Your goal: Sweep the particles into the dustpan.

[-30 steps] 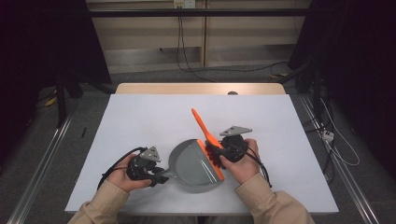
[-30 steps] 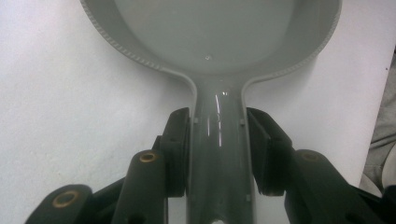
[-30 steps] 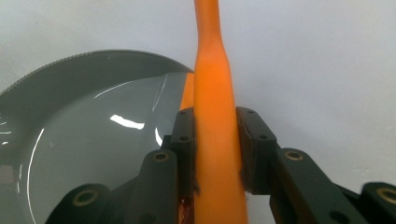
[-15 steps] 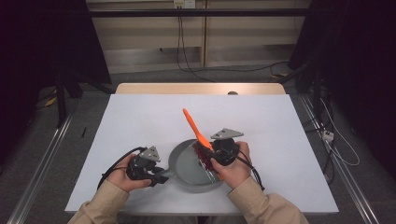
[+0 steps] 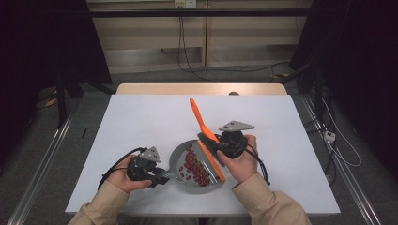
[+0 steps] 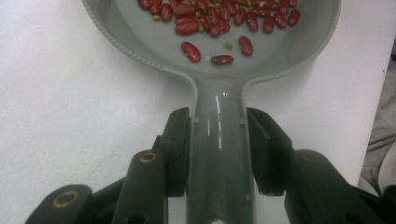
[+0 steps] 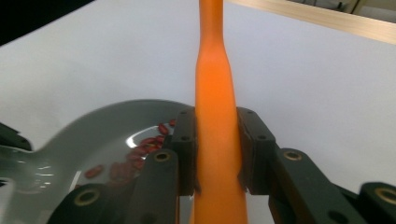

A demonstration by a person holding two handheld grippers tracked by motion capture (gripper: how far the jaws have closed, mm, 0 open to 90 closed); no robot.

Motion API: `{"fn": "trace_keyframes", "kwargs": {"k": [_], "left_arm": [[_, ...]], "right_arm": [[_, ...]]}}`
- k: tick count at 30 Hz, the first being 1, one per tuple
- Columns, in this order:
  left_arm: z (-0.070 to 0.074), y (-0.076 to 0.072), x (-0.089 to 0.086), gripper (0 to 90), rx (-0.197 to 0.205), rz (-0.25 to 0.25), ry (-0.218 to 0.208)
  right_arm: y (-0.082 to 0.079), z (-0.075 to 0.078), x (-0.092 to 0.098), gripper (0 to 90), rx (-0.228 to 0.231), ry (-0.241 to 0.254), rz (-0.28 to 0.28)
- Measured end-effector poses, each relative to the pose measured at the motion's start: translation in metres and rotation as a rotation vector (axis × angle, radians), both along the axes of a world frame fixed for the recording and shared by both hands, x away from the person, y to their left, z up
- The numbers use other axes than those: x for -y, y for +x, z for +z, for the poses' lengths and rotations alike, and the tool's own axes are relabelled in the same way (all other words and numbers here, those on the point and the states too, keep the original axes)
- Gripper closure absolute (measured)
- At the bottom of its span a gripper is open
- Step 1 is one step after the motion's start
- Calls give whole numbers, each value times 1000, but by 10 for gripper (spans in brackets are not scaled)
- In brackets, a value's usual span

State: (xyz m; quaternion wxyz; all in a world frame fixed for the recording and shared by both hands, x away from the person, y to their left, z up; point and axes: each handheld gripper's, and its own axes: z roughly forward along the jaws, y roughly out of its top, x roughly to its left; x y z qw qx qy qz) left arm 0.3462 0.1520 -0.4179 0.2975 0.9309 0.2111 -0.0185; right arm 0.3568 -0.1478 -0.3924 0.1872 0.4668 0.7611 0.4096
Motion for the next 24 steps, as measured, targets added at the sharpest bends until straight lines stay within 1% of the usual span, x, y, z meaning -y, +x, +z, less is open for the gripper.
{"fn": "trace_keyframes", "kwargs": {"k": [2, 5, 9, 10, 12, 13, 14, 15, 17, 20, 21, 22, 24], "left_arm": [[0, 0, 0, 624, 1, 2, -1], [0, 0, 0, 624, 0, 3, -3], [0, 1, -1, 624, 0, 5, -8], [0, 1, -1, 623, 1, 4, -6], [0, 0, -2, 623, 0, 8, -2], [1, 2, -4, 623, 9, -16, 19], [1, 1, -4, 623, 3, 0, 2], [1, 1, -4, 623, -1, 11, -1], [0, 1, -5, 623, 1, 8, -2], [0, 1, -4, 622, -2, 14, -2], [0, 1, -4, 623, 0, 10, 3], [1, 2, -5, 622, 3, -8, 17], [1, 2, -5, 622, 1, -7, 19]], "right_arm": [[4, -4, 5, 717, -4, -6, -14], [8, -10, 12, 717, 1, -50, -40], [11, -18, 17, 717, -1, -78, -57], [12, -20, 16, 716, -1, -90, -55], [11, -23, 14, 716, 1, -88, -49], [10, -23, 12, 716, 2, -100, -42], [8, -23, 10, 716, 4, -106, -34], [7, -23, 8, 716, 6, -107, -30], [4, -23, 3, 715, 5, -122, -14], [1, -23, -4, 712, -6, -126, 2], [0, -23, -5, 712, -6, -130, 7], [-1, -23, -7, 711, -6, -130, 12], [-2, -23, -11, 711, -7, -134, 14]]}}
